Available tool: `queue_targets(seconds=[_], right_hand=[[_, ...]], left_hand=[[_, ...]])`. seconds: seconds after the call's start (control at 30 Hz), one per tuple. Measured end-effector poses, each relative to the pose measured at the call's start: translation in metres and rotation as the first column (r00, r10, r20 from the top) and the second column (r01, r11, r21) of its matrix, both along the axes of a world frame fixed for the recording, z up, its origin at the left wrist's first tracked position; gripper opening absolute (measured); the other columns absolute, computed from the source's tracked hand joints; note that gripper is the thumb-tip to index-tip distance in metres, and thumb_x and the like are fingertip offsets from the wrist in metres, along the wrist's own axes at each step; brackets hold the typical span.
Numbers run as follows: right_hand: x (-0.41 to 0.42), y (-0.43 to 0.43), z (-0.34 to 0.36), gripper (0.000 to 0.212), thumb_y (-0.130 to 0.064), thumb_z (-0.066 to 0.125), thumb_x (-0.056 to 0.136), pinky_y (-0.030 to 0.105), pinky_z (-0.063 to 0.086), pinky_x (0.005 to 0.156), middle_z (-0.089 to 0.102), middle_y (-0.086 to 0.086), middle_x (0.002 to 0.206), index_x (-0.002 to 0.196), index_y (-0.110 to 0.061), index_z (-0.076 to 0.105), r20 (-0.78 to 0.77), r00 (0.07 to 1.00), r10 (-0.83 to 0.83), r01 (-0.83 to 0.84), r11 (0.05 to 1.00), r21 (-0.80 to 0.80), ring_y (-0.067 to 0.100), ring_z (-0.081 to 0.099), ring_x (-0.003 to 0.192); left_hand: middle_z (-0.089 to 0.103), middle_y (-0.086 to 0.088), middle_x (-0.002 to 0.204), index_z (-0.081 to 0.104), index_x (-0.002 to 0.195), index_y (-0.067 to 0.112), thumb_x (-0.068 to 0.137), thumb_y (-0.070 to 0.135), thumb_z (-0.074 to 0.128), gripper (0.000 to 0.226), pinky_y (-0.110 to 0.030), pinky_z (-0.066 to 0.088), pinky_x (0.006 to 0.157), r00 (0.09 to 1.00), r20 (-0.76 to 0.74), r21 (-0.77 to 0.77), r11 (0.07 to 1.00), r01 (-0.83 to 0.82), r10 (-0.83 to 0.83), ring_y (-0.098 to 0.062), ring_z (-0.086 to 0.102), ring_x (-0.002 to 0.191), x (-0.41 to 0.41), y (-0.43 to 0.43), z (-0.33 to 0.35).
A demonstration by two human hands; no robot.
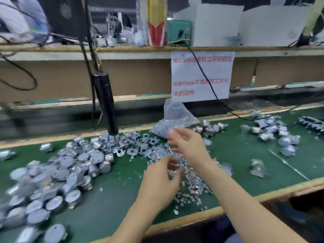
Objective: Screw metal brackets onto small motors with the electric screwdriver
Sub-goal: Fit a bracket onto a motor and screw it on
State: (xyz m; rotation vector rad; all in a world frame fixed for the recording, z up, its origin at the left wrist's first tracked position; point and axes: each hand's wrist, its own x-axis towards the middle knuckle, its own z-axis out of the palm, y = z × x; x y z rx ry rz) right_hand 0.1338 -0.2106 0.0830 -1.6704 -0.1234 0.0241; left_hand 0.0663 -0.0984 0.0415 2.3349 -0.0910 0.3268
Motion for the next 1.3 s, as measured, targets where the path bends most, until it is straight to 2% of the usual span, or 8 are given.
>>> queue_targets(seconds=[0.23, 0.3, 0.37, 0.57, 0.67, 0.9, 1.13, 1.3], right_hand=[[-0.007, 0.112, -0.023, 0.112, -0.072, 0.075, 0.073, 0.047, 0.036, 0.118, 0.036, -0.002, 0.163, 0.161, -0.025, 0.024, 0.085, 0.960, 0.267, -0.240, 0.940, -0.241, 0.017, 0.037, 0.147], [-0.010, 0.135, -0.027, 0.100, -0.079, 0.072, 0.063, 0.032, 0.046, 0.106, 0.054, -0.011, 0.143, 0.147, -0.034, 0.042, 0.117, 0.939, 0.325, -0.300, 0.935, -0.190, 0.006, 0.051, 0.131], [-0.012, 0.153, -0.029, 0.063, -0.075, 0.073, 0.063, 0.012, 0.049, 0.073, 0.064, -0.009, 0.098, 0.110, -0.035, 0.057, 0.213, 0.937, 0.277, -0.257, 0.959, -0.120, -0.005, 0.060, 0.086], [-0.005, 0.171, -0.016, 0.034, -0.037, 0.077, 0.084, 0.043, 0.057, 0.063, 0.069, 0.009, 0.076, 0.101, -0.011, 0.063, 0.387, 0.883, 0.268, -0.351, 0.922, 0.164, 0.025, 0.069, 0.065], [-0.001, 0.170, -0.010, 0.034, -0.039, 0.072, 0.089, 0.038, 0.052, 0.054, 0.058, 0.007, 0.064, 0.083, -0.007, 0.059, 0.441, 0.843, 0.308, -0.419, 0.890, 0.180, 0.021, 0.058, 0.053], [0.007, 0.160, -0.008, 0.069, -0.083, 0.063, 0.076, 0.028, 0.040, 0.046, 0.052, 0.004, 0.056, 0.072, -0.014, 0.056, 0.350, 0.854, 0.385, -0.490, 0.822, 0.290, 0.017, 0.045, 0.042], [0.024, 0.148, -0.020, 0.079, -0.090, 0.065, 0.065, 0.026, 0.041, 0.046, 0.052, 0.001, 0.055, 0.074, -0.012, 0.054, 0.294, 0.884, 0.363, -0.446, 0.842, 0.303, 0.015, 0.043, 0.041], [0.044, 0.147, -0.022, 0.080, -0.093, 0.057, 0.067, 0.028, 0.040, 0.048, 0.052, 0.001, 0.056, 0.072, -0.013, 0.054, 0.321, 0.889, 0.326, -0.423, 0.853, 0.305, 0.016, 0.045, 0.042]], left_hand=[[0.068, 0.016, 0.102, 0.063, 0.108, 0.030, 0.090, 0.052, 0.056, 0.029, -0.033, 0.053, 0.082, 0.962, -0.009, 0.104, 0.957, -0.272, 0.274, -0.007, 0.063, 0.092, -0.052, 0.080, 0.006], [0.068, 0.012, 0.107, 0.063, 0.115, 0.027, 0.091, 0.054, 0.055, 0.037, -0.029, 0.051, 0.084, 0.944, -0.043, 0.156, 0.936, -0.317, 0.327, -0.008, 0.062, 0.097, -0.068, 0.100, 0.011], [0.064, 0.007, 0.114, 0.058, 0.121, 0.023, 0.091, 0.056, 0.056, 0.044, -0.030, 0.049, 0.088, 0.915, -0.098, 0.271, 0.895, -0.354, 0.391, -0.013, 0.059, 0.107, -0.083, 0.121, 0.017], [0.041, 0.001, 0.114, 0.033, 0.104, 0.024, 0.080, 0.041, 0.069, 0.047, -0.034, 0.043, 0.081, 0.787, -0.344, 0.669, 0.722, -0.177, 0.512, -0.025, 0.049, 0.113, -0.124, 0.156, 0.025], [0.041, -0.001, 0.119, 0.038, 0.116, 0.021, 0.083, 0.018, 0.062, 0.041, -0.031, 0.039, 0.077, 0.775, -0.343, 0.720, 0.678, -0.146, 0.531, -0.025, 0.046, 0.115, -0.126, 0.161, 0.017], [0.052, -0.002, 0.110, 0.051, 0.108, 0.020, 0.090, 0.010, 0.047, 0.021, -0.032, 0.048, 0.079, 0.799, -0.345, 0.636, 0.748, -0.187, 0.493, -0.025, 0.057, 0.106, -0.113, 0.167, 0.008], [0.051, 0.003, 0.112, 0.054, 0.110, 0.017, 0.098, 0.026, 0.051, 0.015, -0.036, 0.045, 0.087, 0.958, 0.051, 0.300, 0.911, -0.284, 0.282, -0.022, 0.056, 0.099, -0.054, 0.140, -0.003], [0.050, 0.002, 0.113, 0.055, 0.092, 0.013, 0.092, 0.019, 0.064, 0.011, -0.034, 0.050, 0.075, 0.970, 0.160, 0.270, 0.937, -0.220, 0.182, -0.019, 0.059, 0.084, -0.048, 0.126, -0.036]])
